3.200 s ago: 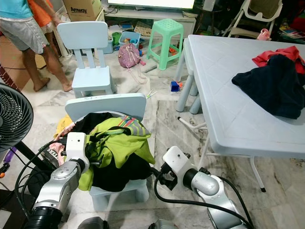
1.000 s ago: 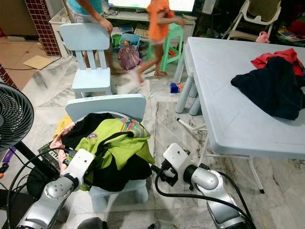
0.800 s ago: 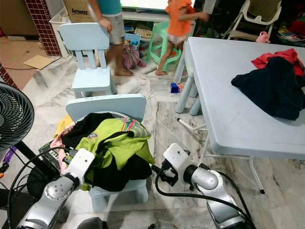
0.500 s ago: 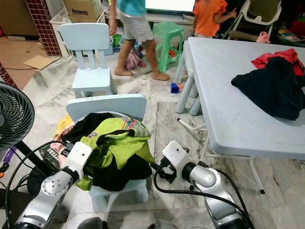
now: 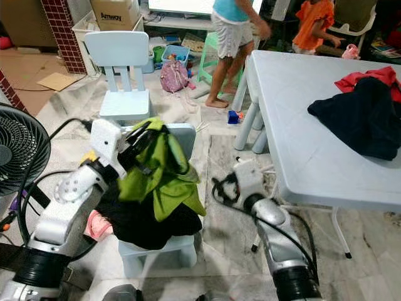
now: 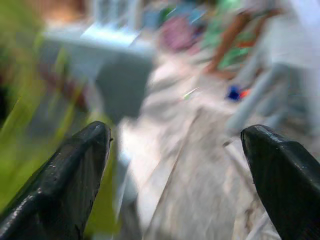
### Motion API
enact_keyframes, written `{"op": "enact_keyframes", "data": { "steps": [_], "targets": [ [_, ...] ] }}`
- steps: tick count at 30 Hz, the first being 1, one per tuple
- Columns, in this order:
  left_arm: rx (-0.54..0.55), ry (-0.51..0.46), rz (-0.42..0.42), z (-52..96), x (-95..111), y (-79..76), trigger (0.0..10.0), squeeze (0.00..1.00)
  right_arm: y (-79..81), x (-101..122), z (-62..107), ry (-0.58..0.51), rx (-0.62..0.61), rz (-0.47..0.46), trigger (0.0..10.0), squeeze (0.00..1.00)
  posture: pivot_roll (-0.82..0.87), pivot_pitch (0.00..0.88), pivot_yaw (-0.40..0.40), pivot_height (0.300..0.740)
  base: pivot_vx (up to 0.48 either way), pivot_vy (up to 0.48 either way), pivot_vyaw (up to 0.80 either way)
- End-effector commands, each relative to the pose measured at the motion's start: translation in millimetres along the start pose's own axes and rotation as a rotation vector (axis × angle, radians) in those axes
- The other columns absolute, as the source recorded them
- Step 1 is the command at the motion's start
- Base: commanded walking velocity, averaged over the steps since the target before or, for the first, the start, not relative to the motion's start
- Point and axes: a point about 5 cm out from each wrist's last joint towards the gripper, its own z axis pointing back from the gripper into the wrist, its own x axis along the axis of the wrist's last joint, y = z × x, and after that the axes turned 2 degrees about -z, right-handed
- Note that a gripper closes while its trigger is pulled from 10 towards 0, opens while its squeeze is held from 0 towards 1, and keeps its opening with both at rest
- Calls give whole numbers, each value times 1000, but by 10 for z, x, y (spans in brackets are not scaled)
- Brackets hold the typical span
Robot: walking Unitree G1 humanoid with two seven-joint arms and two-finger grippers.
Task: Hang hanger
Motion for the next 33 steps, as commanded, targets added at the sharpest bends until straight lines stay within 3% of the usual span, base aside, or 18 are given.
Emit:
{"op": "enact_keyframes", "data": {
  "steps": [1,3,6,7,11,15,16,18,19,20,22,24,26,29,33],
  "targets": [
    [-104,-22,-28,-46,101,-83,0,0,-112,-11,2,-15,-91,-35,10000,0,24,0,-37,740,0,0,0],
    [-250,-50,-9,-74,242,-192,0,0,-231,-3,1,-51,-235,-67,10000,0,25,0,-33,740,0,0,0],
    [-312,-60,31,-75,305,-244,0,0,-287,1,8,-68,-291,-68,10000,0,23,0,-28,740,0,0,0],
    [-362,-72,95,-68,368,-279,0,0,-322,9,16,-94,-318,-80,10000,0,22,0,-23,740,0,0,0],
    [-421,-79,210,-19,393,-284,0,0,-336,3,17,-100,-374,-132,10000,0,22,0,-23,740,0,0,0],
    [-438,-46,200,22,356,-271,0,0,-310,2,6,-96,-360,-84,10000,0,17,0,-14,740,0,0,0],
    [-411,3,164,40,283,-236,0,0,-310,-21,8,-84,-362,-63,10000,0,19,0,-13,740,0,0,0],
    [-298,43,157,24,187,-132,0,0,-336,-37,24,-91,-370,-109,10000,0,19,0,-13,740,0,0,0],
    [-228,66,154,14,136,-68,3098,0,-362,-28,37,-105,-376,-129,10000,0,19,0,-13,740,0,0,0],
    [-137,92,153,10,73,11,10000,0,-394,-11,57,-128,-384,-145,10000,0,19,0,-13,740,0,0,0],
    [-89,93,163,10,45,46,10000,0,-408,3,66,-141,-389,-148,10000,0,17,0,-13,740,0,0,0],
    [124,149,237,63,-185,114,10000,0,-476,34,115,-164,-422,-161,10000,0,5,0,-17,740,0,0,0],
    [140,150,241,75,-210,110,10000,0,-481,35,122,-166,-424,-164,10000,0,5,0,-17,740,0,0,-563],
    [259,182,320,156,-441,9,10000,0,-502,-16,168,-158,-435,-165,10000,0,-3,0,-15,740,0,0,-800],
    [286,177,361,113,-497,-97,10000,0,-494,-42,171,-160,-450,-183,10000,0,-8,0,6,740,0,0,-800]
  ]
}}
